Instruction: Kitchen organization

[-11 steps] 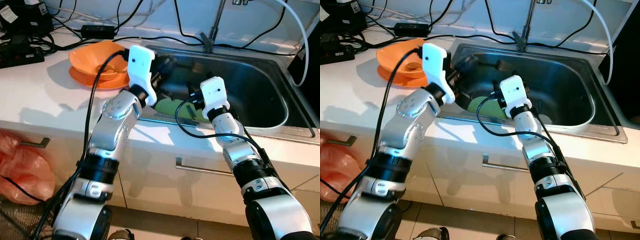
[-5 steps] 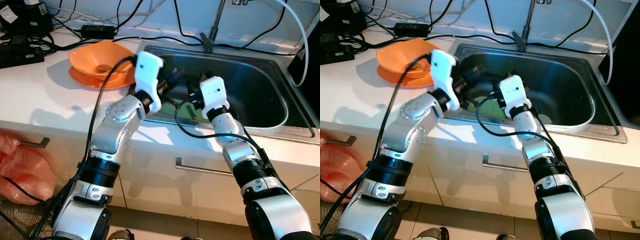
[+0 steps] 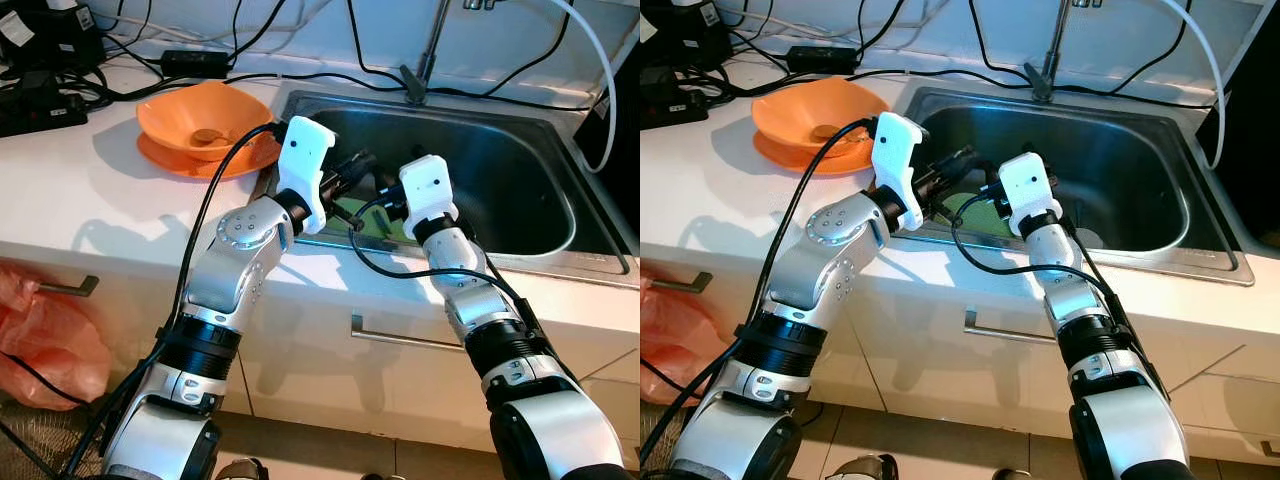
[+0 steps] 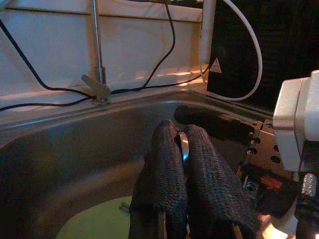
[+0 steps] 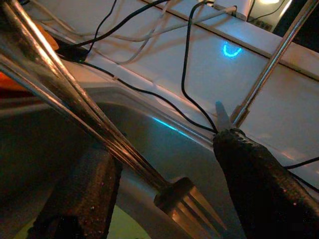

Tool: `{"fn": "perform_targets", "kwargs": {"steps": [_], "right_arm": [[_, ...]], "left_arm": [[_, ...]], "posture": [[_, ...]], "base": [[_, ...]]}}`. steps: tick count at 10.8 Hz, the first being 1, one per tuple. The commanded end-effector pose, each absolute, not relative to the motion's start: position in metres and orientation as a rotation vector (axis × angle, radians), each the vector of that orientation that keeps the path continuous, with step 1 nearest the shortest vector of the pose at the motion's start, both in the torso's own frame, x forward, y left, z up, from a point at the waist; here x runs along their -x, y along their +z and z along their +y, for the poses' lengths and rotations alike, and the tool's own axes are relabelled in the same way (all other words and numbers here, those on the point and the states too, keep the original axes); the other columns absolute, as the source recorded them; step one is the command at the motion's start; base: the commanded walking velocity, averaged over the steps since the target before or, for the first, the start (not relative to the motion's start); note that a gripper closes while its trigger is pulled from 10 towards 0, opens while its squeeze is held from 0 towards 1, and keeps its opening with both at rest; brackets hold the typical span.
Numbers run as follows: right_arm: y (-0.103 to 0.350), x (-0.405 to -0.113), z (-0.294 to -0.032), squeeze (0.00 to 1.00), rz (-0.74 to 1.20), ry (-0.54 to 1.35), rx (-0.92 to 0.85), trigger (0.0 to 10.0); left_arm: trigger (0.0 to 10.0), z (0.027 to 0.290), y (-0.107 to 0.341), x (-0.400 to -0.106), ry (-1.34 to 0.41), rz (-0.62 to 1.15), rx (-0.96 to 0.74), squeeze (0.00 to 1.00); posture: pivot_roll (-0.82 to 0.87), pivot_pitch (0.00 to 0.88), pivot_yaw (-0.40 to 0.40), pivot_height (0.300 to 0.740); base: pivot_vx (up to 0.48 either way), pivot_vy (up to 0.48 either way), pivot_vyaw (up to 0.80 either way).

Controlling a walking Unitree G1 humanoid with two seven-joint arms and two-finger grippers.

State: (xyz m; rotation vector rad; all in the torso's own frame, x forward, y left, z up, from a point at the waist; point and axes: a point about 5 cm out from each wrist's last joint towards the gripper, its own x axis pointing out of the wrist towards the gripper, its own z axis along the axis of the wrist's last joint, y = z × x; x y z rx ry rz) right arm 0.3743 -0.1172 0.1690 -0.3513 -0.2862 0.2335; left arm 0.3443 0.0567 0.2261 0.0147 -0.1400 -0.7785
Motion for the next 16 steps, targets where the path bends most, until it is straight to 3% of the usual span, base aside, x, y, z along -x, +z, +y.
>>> {"fn": "perform_targets", "kwargs": {"steps": [1,7,8,9,10,16], "right_arm": [[0.1686,-0.3723,-0.1155,0.0,-0.296,0.255,0.352,10.0],[0.1637,-0.3716,-0.114,0.0,-0.274,0.268,0.366,10.0],[0.163,-0.3716,-0.1146,0.0,-0.272,0.267,0.369,4.2],[0.1628,-0.3715,-0.1151,0.0,-0.273,0.265,0.369,0.5],[0.1623,-0.3716,-0.1158,0.0,-0.27,0.263,0.372,0.0],[0.1604,-0.3709,-0.1161,0.0,-0.263,0.272,0.365,0.0]], "left_arm": [[10.0,0.0506,0.2298,-0.3395,-0.814,-0.158,-0.032,0.0],[10.0,0.0465,0.2258,-0.3362,-0.856,-0.133,-0.044,0.0],[10.0,0.0468,0.2238,-0.336,-0.858,-0.126,-0.052,0.0],[10.0,0.0466,0.2223,-0.3357,-0.86,-0.121,-0.057,0.0],[10.0,0.046,0.2223,-0.3356,-0.86,-0.121,-0.058,0.0],[10.0,0.0528,0.2298,-0.3429,-0.773,-0.171,-0.066,0.0]], "posture": [[0.05,0.054,-0.035,0.74],[0.06,0.055,-0.036,0.74],[0.06,0.054,-0.036,0.74],[0.05,0.054,-0.036,0.74],[0.05,0.054,-0.036,0.74],[0.06,0.054,-0.038,0.74]], "base": [[0.0,0.0,0.0],[0.0,0.0,0.0],[0.0,0.0,0.0],[0.0,0.0,0.0],[0.0,0.0,0.0],[0.0,0.0,0.0]]}}
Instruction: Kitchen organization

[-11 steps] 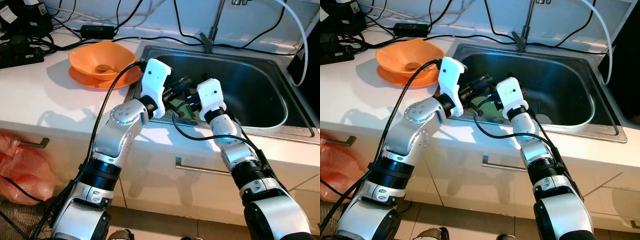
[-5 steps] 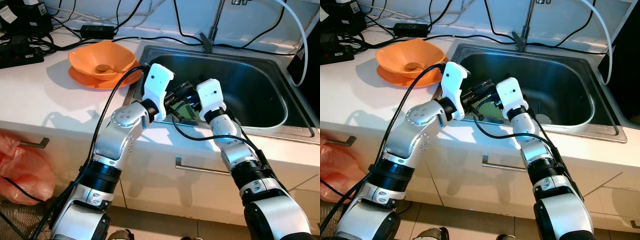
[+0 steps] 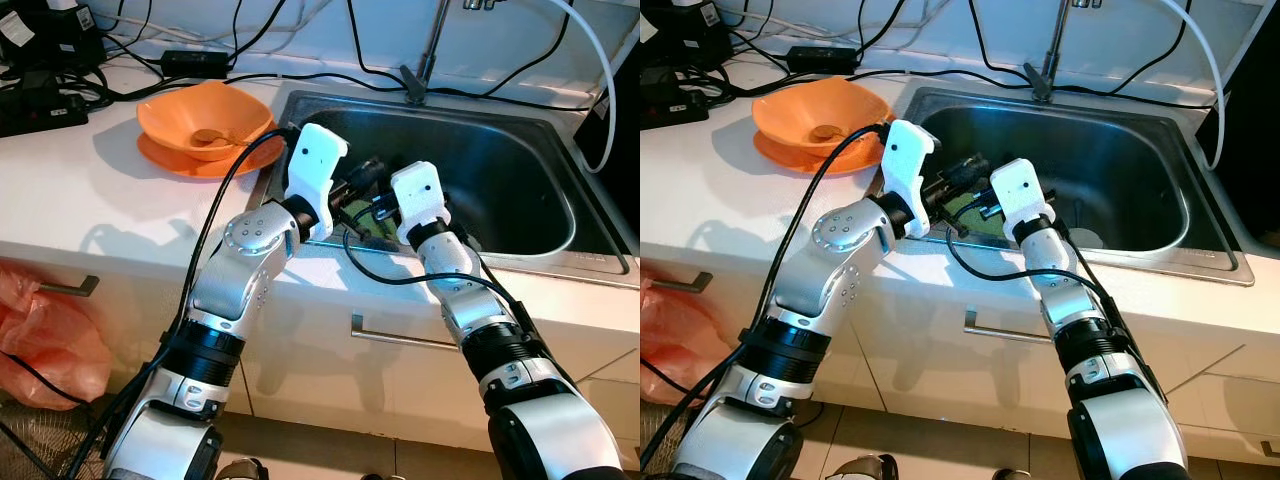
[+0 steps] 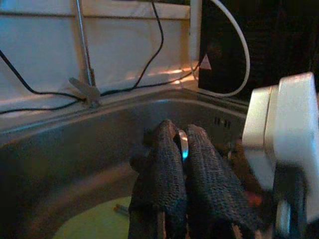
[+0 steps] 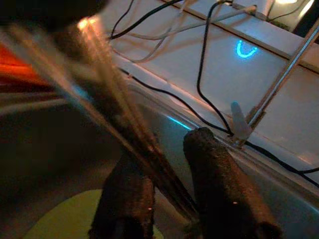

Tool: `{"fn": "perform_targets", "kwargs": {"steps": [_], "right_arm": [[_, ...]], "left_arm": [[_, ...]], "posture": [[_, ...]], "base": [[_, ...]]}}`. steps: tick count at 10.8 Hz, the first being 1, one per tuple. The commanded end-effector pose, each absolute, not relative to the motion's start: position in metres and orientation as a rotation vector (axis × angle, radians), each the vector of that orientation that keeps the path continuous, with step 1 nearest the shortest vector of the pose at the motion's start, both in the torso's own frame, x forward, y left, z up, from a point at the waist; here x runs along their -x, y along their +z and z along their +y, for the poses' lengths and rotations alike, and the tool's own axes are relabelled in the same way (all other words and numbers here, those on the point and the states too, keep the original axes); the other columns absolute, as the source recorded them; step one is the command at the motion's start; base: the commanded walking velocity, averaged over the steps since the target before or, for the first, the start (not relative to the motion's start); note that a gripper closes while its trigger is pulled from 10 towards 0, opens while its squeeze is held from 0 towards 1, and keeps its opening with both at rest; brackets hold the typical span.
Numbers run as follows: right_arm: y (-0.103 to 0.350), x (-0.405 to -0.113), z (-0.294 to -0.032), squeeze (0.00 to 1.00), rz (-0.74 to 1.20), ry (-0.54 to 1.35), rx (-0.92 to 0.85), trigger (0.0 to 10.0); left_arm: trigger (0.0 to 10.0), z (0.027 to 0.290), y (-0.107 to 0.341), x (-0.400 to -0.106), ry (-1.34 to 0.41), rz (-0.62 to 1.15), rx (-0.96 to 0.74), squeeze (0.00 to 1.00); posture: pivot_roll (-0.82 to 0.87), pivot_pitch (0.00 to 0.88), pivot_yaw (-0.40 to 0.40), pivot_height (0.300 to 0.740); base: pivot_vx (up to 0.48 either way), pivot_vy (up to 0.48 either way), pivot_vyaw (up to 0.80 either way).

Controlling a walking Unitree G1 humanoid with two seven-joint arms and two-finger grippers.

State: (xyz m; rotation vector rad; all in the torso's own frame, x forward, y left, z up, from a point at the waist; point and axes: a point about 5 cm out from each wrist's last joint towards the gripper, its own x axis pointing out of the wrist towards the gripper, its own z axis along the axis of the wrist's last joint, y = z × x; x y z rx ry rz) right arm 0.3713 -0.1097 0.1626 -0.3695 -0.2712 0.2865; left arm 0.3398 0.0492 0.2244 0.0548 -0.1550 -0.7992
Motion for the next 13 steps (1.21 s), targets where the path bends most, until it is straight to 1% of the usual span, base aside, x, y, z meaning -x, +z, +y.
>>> {"fn": "perform_targets", "kwargs": {"steps": [1,2,3,9,10,13], "right_arm": [[0.16,-0.371,-0.116,0.0,-0.26,0.273,0.365,0.0],[0.16,-0.371,-0.116,0.0,-0.26,0.273,0.364,0.0],[0.16,-0.371,-0.116,0.0,-0.26,0.272,0.363,0.0],[0.162,-0.374,-0.125,0.0,-0.25,0.215,0.336,0.0],[0.163,-0.376,-0.129,0.0,-0.239,0.178,0.31,0.0],[0.164,-0.381,-0.14,0.0,-0.204,0.114,0.267,0.0]], "left_arm": [[10.0,0.054,0.231,-0.344,-0.75,-0.182,-0.063,0.0],[10.0,0.055,0.232,-0.345,-0.738,-0.191,-0.057,0.0],[10.0,0.056,0.233,-0.346,-0.733,-0.193,-0.041,1.0],[10.0,0.061,0.235,-0.346,-0.691,-0.216,-0.029,1.0],[10.0,0.067,0.233,-0.349,-0.631,-0.217,-0.05,0.0],[10.0,0.077,0.227,-0.353,-0.539,-0.202,-0.065,0.0]], "posture": [[0.06,0.054,-0.039,0.74],[0.06,0.054,-0.038,0.74],[0.06,0.053,-0.039,0.74],[0.06,0.052,-0.043,0.74],[0.06,0.051,-0.045,0.74],[0.06,0.051,-0.046,0.74]], "base": [[0.0,0.0,0.0],[0.0,0.0,0.0],[0.0,0.0,0.0],[0.0,0.0,0.0],[0.0,0.0,0.0],[0.0,0.0,0.0]]}}
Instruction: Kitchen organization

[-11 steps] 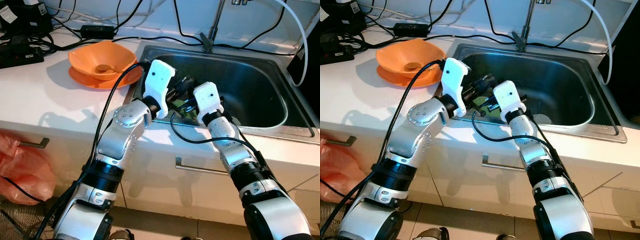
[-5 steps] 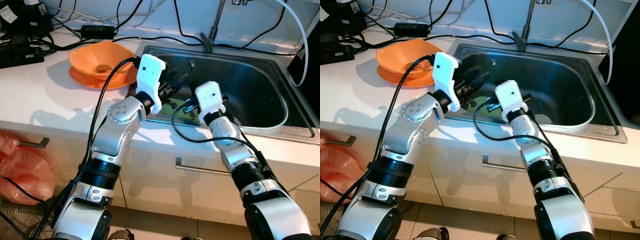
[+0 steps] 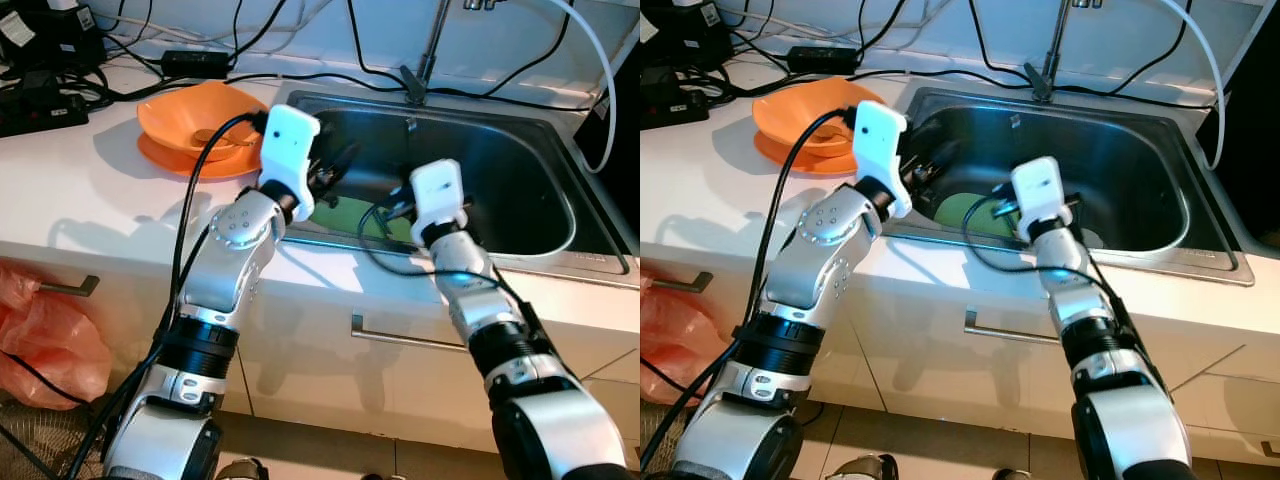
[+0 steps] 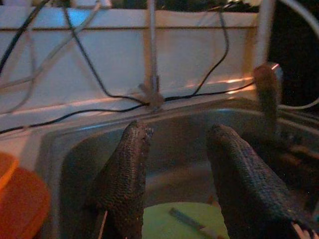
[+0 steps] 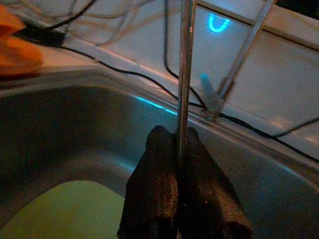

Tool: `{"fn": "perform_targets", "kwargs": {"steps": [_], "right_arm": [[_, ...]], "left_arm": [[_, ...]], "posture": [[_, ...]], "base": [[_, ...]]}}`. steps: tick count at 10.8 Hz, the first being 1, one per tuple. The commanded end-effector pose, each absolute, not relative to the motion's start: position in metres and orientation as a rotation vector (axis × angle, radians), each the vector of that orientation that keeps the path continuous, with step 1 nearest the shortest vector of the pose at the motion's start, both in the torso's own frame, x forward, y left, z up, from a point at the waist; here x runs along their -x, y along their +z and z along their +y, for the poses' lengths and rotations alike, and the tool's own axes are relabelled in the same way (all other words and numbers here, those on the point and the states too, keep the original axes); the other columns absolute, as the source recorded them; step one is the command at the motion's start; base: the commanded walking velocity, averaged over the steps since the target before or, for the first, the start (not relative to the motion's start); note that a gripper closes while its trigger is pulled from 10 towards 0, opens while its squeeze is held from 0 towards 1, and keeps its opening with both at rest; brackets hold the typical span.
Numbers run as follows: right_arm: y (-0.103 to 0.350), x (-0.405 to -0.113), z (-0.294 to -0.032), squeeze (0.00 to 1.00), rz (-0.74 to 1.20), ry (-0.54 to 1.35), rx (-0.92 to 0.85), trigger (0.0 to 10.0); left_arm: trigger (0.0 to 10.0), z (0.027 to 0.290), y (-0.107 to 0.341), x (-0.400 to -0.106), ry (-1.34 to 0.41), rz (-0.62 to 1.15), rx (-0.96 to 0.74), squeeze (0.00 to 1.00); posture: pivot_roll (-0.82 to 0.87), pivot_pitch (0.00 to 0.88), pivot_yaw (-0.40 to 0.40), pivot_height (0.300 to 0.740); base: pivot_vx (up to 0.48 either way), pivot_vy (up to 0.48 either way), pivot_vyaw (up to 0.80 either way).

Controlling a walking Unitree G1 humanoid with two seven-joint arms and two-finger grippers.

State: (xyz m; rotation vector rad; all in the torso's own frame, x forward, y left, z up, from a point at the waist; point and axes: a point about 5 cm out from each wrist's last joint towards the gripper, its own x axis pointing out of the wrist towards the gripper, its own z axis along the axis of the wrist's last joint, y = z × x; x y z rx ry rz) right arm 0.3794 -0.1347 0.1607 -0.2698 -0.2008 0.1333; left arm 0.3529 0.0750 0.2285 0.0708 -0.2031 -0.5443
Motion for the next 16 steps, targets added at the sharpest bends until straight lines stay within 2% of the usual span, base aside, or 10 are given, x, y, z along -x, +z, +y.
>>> {"fn": "perform_targets", "kwargs": {"steps": [1,2,6,10,16], "right_arm": [[0.163,-0.383,-0.144,0.0,-0.173,0.08,0.226,3.6],[0.161,-0.385,-0.146,0.0,-0.144,0.062,0.171,10.0],[0.154,-0.386,-0.15,0.0,-0.074,0.031,0.07,10.0],[0.148,-0.385,-0.153,0.0,-0.051,0.018,0.046,10.0],[0.147,-0.385,-0.149,0.0,-0.053,0.033,0.039,10.0]], "left_arm": [[10.0,0.079,0.223,-0.355,-0.502,-0.192,-0.1,0.0],[10.0,0.081,0.22,-0.356,-0.469,-0.183,-0.104,0.0],[10.0,0.079,0.211,-0.357,-0.431,-0.162,-0.122,0.0],[10.0,0.077,0.189,-0.353,-0.433,-0.042,-0.062,0.0],[10.0,0.085,0.173,-0.353,-0.391,-0.045,0.011,0.0]], "posture": [[0.07,0.051,-0.049,0.74],[0.07,0.05,-0.049,0.74],[0.06,0.045,-0.047,0.74],[0.07,0.033,-0.039,0.74],[0.07,0.026,-0.044,0.74]], "base": [[0.0,0.0,0.0],[0.0,0.0,0.0],[0.0,0.0,0.0],[0.0,0.0,0.0],[0.0,0.0,0.0]]}}
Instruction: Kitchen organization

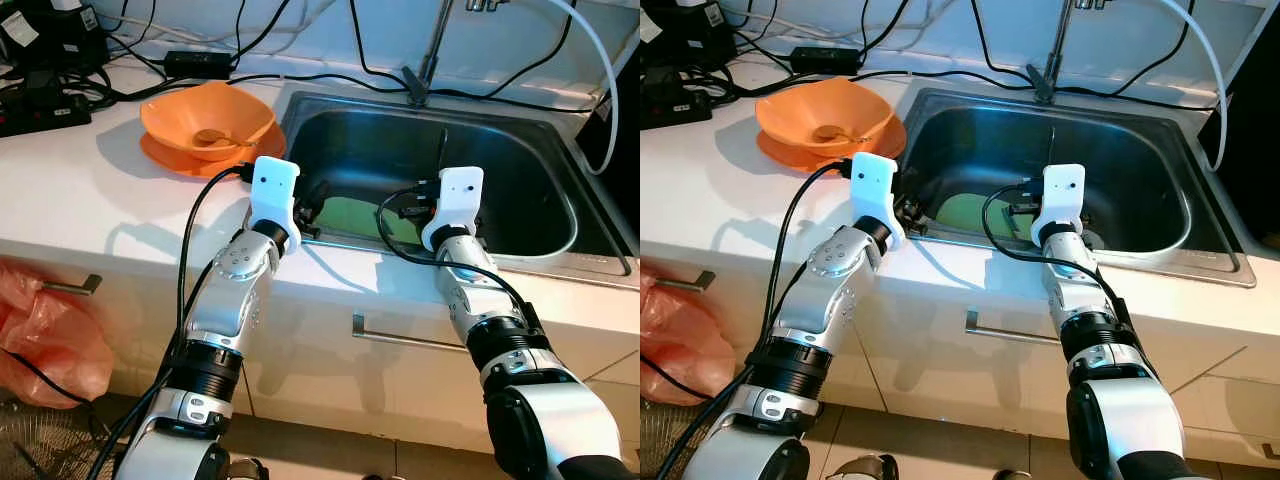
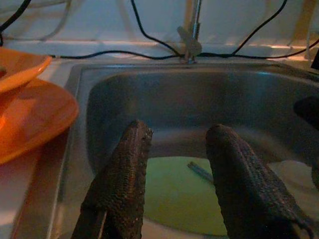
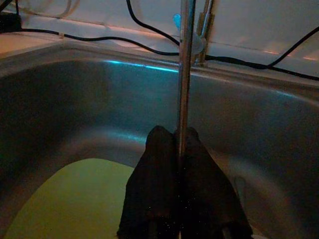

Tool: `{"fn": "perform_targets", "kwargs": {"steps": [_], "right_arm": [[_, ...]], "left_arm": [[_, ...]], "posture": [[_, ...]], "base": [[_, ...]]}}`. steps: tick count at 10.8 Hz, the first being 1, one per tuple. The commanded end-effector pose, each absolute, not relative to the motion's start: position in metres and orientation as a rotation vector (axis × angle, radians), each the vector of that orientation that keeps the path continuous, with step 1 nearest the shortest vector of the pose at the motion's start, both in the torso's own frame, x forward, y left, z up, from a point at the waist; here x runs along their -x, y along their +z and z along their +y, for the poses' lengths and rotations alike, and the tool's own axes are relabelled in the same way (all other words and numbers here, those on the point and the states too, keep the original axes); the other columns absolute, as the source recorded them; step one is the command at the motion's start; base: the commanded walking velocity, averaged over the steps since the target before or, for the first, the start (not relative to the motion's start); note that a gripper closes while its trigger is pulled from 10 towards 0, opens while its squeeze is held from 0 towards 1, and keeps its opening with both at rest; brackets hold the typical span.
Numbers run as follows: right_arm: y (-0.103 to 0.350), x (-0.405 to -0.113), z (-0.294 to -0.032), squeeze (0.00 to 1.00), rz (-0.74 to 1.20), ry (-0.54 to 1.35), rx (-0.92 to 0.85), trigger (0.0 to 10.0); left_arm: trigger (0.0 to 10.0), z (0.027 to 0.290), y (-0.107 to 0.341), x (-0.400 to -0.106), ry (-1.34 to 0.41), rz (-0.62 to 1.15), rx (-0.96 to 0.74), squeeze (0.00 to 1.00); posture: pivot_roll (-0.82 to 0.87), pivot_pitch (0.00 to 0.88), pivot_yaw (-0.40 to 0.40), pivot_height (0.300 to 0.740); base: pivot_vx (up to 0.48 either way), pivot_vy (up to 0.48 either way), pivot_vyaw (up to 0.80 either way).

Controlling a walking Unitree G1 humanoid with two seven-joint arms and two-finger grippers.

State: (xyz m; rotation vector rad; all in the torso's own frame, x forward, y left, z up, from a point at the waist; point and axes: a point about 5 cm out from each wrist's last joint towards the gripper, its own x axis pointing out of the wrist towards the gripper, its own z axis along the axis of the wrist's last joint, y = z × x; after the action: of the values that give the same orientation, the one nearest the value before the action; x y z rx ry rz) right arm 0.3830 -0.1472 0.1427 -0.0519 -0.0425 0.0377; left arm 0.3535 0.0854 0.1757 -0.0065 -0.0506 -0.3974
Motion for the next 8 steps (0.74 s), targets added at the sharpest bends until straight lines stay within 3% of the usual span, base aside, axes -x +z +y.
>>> {"fn": "perform_targets", "kwargs": {"steps": [1,2,6,7,8], "right_arm": [[0.1472,-0.3846,-0.1488,0.62,-0.056,0.035,0.038,10.0],[0.1469,-0.3846,-0.1495,1.0,-0.055,0.033,0.038,10.0],[0.1463,-0.3847,-0.1506,1.0,-0.05,0.026,0.037,10.0],[0.1463,-0.3848,-0.1505,0.0,-0.048,0.027,0.041,10.0],[0.146,-0.3847,-0.1502,0.0,-0.046,0.028,0.042,10.0]], "left_arm": [[10.0,0.0863,0.1727,-0.3533,-0.386,-0.048,0.006,0.0],[10.0,0.0869,0.1733,-0.3536,-0.382,-0.051,0.004,0.0],[10.0,0.0869,0.1748,-0.3546,-0.384,-0.06,-0.014,0.0],[10.0,0.0867,0.1751,-0.3542,-0.393,-0.061,-0.019,0.0],[10.0,0.0866,0.178,-0.354,-0.401,-0.074,-0.034,0.0]], "posture": [[0.07,0.032,-0.047,0.74],[0.07,0.036,-0.047,0.74],[0.07,0.043,-0.048,0.74],[0.07,0.043,-0.047,0.74],[0.07,0.044,-0.047,0.74]], "base": [[0.0,0.0,0.0],[0.0,0.0,0.0],[0.0,0.0,0.0],[0.0,0.0,0.0],[0.0,0.0,0.0]]}}
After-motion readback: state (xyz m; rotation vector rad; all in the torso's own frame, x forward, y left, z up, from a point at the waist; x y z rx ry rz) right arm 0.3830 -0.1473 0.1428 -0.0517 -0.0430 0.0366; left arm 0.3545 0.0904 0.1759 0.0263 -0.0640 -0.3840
